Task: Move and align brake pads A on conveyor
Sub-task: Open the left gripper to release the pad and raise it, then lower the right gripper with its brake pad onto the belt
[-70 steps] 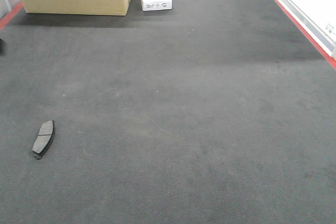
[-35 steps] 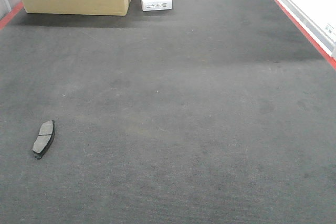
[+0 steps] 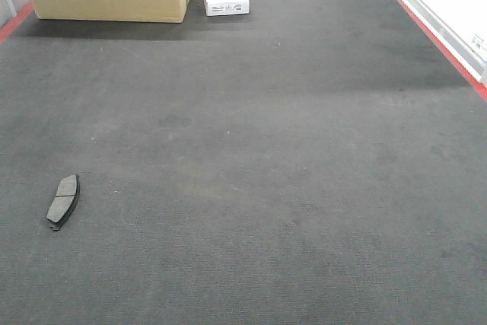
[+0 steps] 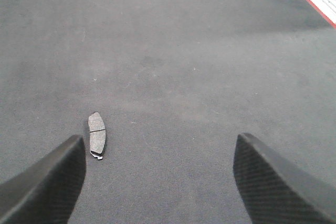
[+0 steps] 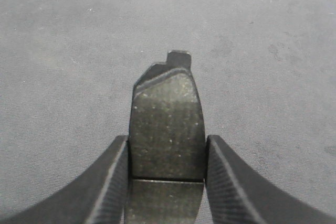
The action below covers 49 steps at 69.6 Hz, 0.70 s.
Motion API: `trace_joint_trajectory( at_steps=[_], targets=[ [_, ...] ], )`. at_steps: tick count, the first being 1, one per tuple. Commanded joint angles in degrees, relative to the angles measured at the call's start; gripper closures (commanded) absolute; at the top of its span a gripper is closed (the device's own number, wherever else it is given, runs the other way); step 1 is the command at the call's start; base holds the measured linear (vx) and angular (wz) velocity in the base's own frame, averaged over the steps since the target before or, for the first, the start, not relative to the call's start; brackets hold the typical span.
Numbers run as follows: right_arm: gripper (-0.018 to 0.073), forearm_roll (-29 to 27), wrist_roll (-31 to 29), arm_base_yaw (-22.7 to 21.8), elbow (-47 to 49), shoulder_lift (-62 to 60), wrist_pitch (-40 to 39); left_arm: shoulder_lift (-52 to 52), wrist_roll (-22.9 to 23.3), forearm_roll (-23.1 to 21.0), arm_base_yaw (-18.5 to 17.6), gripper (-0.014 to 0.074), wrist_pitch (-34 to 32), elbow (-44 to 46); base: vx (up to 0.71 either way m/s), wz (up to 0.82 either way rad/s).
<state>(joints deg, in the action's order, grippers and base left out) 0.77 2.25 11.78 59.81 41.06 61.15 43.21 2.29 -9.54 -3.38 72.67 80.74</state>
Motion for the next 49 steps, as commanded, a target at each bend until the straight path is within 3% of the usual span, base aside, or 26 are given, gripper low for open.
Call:
trace_joint_trajectory(
  at_steps=[1, 31, 49],
  targets=[
    [0.0567, -0.3, -0.3, 0.0, 1.5, 0.0, -4.0, 0.1, -0.2, -1.0, -0.4, 0.0052, -4.0, 1.1, 0.00, 0.00],
    [0.0567, -1.4, -0.3, 0.0, 1.5, 0.1, -3.8, 0.1, -0.2, -1.0, -0.4, 0.0052, -4.0, 1.1, 0.00, 0.00],
    [0.0564, 2.9, -0.1, 0.0, 1.5, 5.1, -5.2, 0.1, -0.2, -1.0, -0.4, 0.0052, -4.0, 1.1, 0.00, 0.00]
  ],
)
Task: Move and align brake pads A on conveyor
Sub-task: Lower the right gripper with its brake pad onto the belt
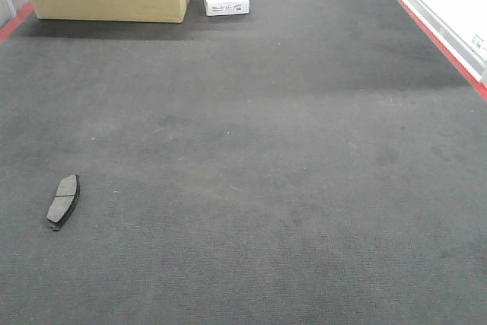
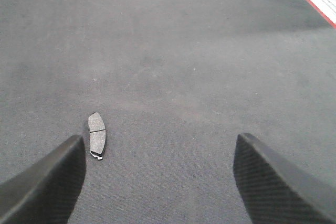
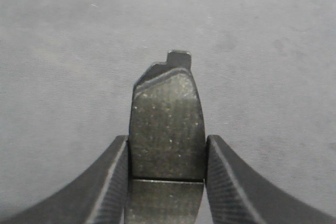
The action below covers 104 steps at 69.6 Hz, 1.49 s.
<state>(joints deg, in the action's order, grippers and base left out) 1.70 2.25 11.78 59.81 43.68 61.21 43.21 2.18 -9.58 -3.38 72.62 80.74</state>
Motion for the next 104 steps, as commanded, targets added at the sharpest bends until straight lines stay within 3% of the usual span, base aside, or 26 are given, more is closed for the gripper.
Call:
trace_joint_trajectory(
  at_steps=[1, 22, 32, 47, 84, 104],
  targets=[
    [0.0564, 2.1, 0.0, 0.0, 1.5, 3.2, -5.3, 0.1, -0.1, -0.9, -0.4, 0.0052, -3.9, 1.1, 0.00, 0.00],
    [0.0563, 2.6, 0.9, -0.4, 2.6, 19.5, -9.3, 0.1, -0.1, -0.9, -0.4, 0.0052, -3.9, 1.1, 0.00, 0.00],
    [0.0563, 1.8, 0.3, -4.6, 6.4, 27.8, -10.1, 0.1, -0.1, -0.9, -0.4, 0.0052, -3.9, 1.1, 0.00, 0.00],
    [0.0563, -1.7, -6.5, -11.4, 12.6, 38.3, -8.4, 0.1, -0.1, -0.9, -0.4, 0.0052, -3.9, 1.1, 0.00, 0.00],
    [0.0563, 4.3, -8.3, -11.4, 19.9, 55.7, -4.9, 0.1, -0.1, -0.9, -0.4, 0.0052, -3.9, 1.1, 0.00, 0.00],
    [0.0560, 3.8, -8.3, -11.4, 25.1, 61.6, -4.2, 0.1, -0.1, -0.9, -0.4, 0.0052, -3.9, 1.1, 0.00, 0.00]
  ],
)
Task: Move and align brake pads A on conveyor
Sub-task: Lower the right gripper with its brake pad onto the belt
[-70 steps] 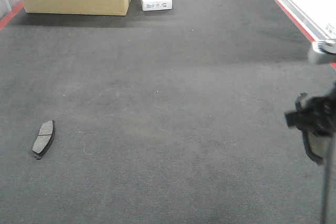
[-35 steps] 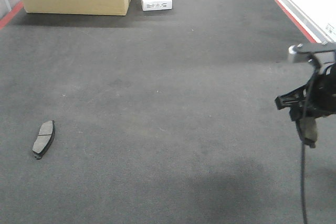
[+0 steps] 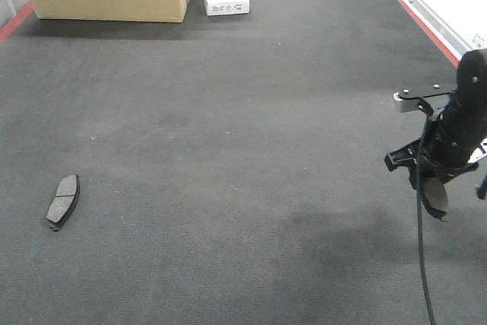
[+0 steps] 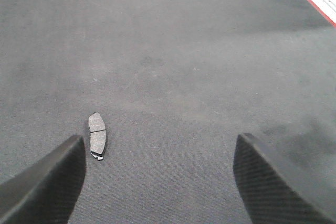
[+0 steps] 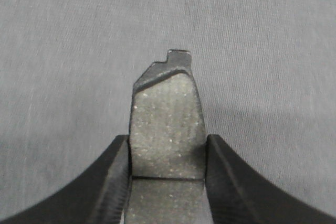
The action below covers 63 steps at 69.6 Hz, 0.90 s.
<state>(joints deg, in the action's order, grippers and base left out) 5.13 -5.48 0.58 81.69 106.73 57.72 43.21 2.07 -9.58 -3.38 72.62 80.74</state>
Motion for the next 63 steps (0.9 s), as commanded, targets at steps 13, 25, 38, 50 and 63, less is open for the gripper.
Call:
trace_joint_trajectory(
  at_steps=[13, 25, 38, 50, 63],
  targets=[
    [0.0560, 0.1, -0.7, -0.2, 5.5, 2.1, -0.5, 0.1, 0.0, -0.9, -0.4, 0.0052, -3.9, 1.1, 0.00, 0.00],
    [0.0560, 0.2, -0.6, -0.2, 5.9, 4.8, -2.9, 0.1, 0.0, -0.9, -0.4, 0.0052, -3.9, 1.1, 0.00, 0.00],
    [0.0560, 0.8, -0.6, -0.2, 5.9, 6.6, -4.3, 0.1, 0.0, -0.9, -0.4, 0.0052, -3.9, 1.1, 0.00, 0.00],
    [0.0560, 0.9, -0.6, -0.2, 5.9, 6.9, -5.0, 0.1, 0.0, -0.9, -0.4, 0.0052, -3.9, 1.1, 0.00, 0.00],
    [0.0553, 0.9, -0.6, -0.2, 5.9, 7.1, -5.0, 0.1, 0.0, -0.9, -0.4, 0.0052, -3.9, 1.1, 0.00, 0.00]
  ],
)
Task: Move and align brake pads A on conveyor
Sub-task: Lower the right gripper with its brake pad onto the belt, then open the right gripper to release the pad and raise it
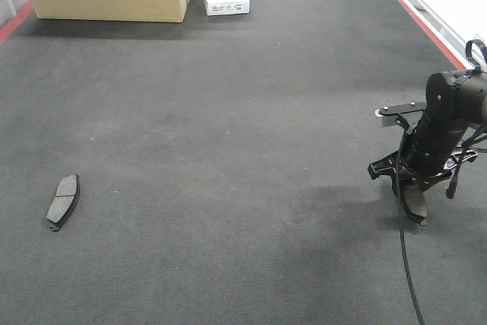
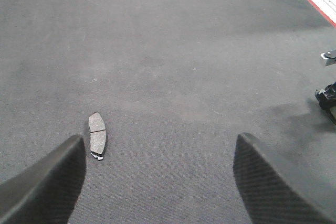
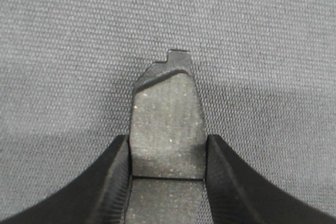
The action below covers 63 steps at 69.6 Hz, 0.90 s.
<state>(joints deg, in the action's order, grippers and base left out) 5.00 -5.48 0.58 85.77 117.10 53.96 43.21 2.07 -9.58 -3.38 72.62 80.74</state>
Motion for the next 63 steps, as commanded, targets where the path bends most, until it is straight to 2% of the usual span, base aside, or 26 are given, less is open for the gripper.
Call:
trace_joint_trajectory(
  at_steps=[1, 8, 17, 35, 43, 50, 63],
  targets=[
    [0.0552, 1.0, -0.6, -0.2, 1.8, -3.2, -1.2, 0.1, 0.0, -0.9, -0.4, 0.0052, -3.9, 1.1, 0.00, 0.00],
    [0.0529, 1.0, -0.6, -0.2, 1.8, -3.2, -1.1, 0.1, 0.0, -0.9, -0.4, 0.0052, -3.9, 1.1, 0.00, 0.00],
    [0.0445, 1.0, -0.6, -0.2, 1.8, -3.2, -1.0, 0.1, 0.0, -0.9, -0.4, 0.0052, -3.9, 1.1, 0.00, 0.00],
    [0.0112, 1.0, -0.5, -0.2, 1.8, -3.2, -1.5, 0.1, 0.0, -0.9, -0.4, 0.0052, -3.9, 1.1, 0.00, 0.00],
    [0.0000, 1.0, -0.5, -0.2, 1.8, -3.2, -1.7, 0.1, 0.0, -0.9, -0.4, 0.0052, -3.9, 1.1, 0.00, 0.00],
    [-0.0043, 1.0, -0.4, -0.2, 1.8, -3.2, -1.7, 0.1, 0.0, -0.9, -0.4, 0.0052, -3.9, 1.1, 0.00, 0.00],
    [-0.0031, 0.9, -0.4, -0.2, 1.9, -3.5, -1.4, 0.1, 0.0, -0.9, -0.4, 0.0052, -3.9, 1.1, 0.00, 0.00]
  ],
)
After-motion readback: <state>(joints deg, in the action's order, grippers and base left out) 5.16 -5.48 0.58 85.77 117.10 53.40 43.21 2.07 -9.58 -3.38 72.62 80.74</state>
